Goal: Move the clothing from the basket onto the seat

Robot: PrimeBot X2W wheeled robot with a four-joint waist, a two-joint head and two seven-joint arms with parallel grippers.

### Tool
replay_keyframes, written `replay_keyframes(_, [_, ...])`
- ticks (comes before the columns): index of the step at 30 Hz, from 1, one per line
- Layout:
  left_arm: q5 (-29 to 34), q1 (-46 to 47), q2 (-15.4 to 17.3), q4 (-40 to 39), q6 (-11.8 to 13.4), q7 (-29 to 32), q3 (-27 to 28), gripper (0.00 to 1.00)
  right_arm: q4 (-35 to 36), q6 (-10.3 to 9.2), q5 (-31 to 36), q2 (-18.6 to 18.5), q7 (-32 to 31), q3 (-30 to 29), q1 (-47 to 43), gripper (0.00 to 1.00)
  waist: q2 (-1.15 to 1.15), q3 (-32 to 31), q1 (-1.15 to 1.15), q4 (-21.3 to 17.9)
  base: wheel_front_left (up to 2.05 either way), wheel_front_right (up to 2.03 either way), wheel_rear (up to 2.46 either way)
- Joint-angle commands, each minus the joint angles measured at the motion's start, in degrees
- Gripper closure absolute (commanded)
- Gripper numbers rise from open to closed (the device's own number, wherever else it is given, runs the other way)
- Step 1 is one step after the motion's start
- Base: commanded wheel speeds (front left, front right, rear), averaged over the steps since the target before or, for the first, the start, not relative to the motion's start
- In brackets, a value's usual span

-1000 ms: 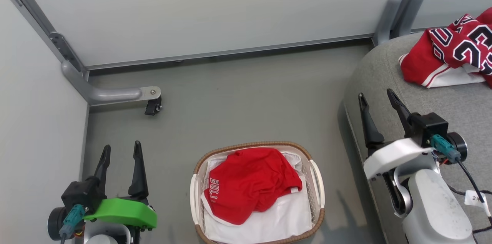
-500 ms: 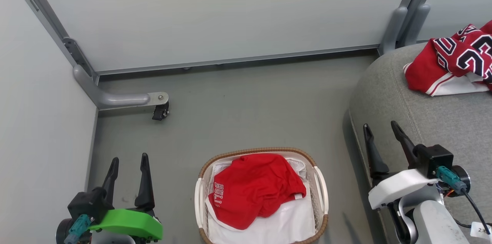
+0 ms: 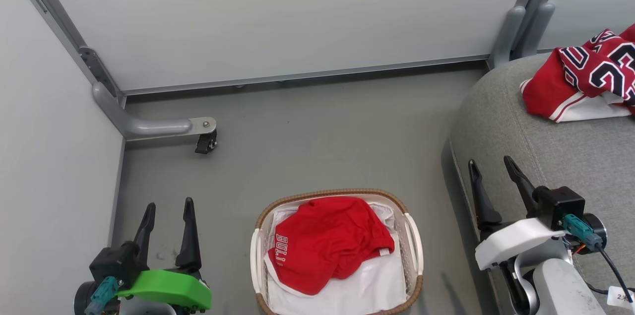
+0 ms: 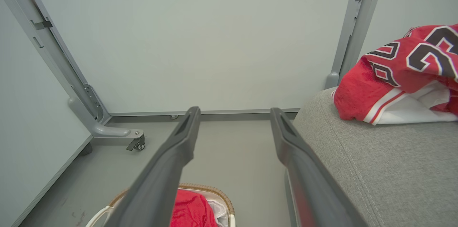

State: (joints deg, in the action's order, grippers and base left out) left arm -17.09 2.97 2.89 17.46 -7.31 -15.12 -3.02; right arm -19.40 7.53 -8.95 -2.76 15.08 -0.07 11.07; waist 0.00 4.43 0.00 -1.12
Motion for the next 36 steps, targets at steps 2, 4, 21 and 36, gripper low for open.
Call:
replay_keyframes(2, [0.3,0.2,0.0,0.0,-0.1,-0.1,0.1,0.00,0.1,-0.08,-0.4,-0.2,0.1,0.0,-0.1,0.00,0.00,0.1,0.00,0.0,0.00,0.00,0.00])
replay_keyframes(4, [0.3,0.3,0.0,0.0,-0.2,-0.1,0.1,0.00,0.0,-0.08,-0.4,-0.2,0.1,0.0,-0.1,0.00,0.00,0.1,0.00,0.0,0.00,0.00,0.00])
replay_keyframes(21, [0.7,1.8,0.0,0.1,-0.2,0.0,-1.0,0.00,0.3,-0.08,0.2,-0.2,0.1,0.3,1.4,0.00,0.00,1.6,0.00,-0.5,0.00,0.00,0.00])
replay_keyframes(36, [4.4,18.6,0.0,13.4,-0.2,0.0,-14.4,0.00,4.9,-0.08,1.6,-0.2,0.1,-4.0,7.9,0.00,0.00,14.7,0.00,-3.7,0.00,0.00,0.00])
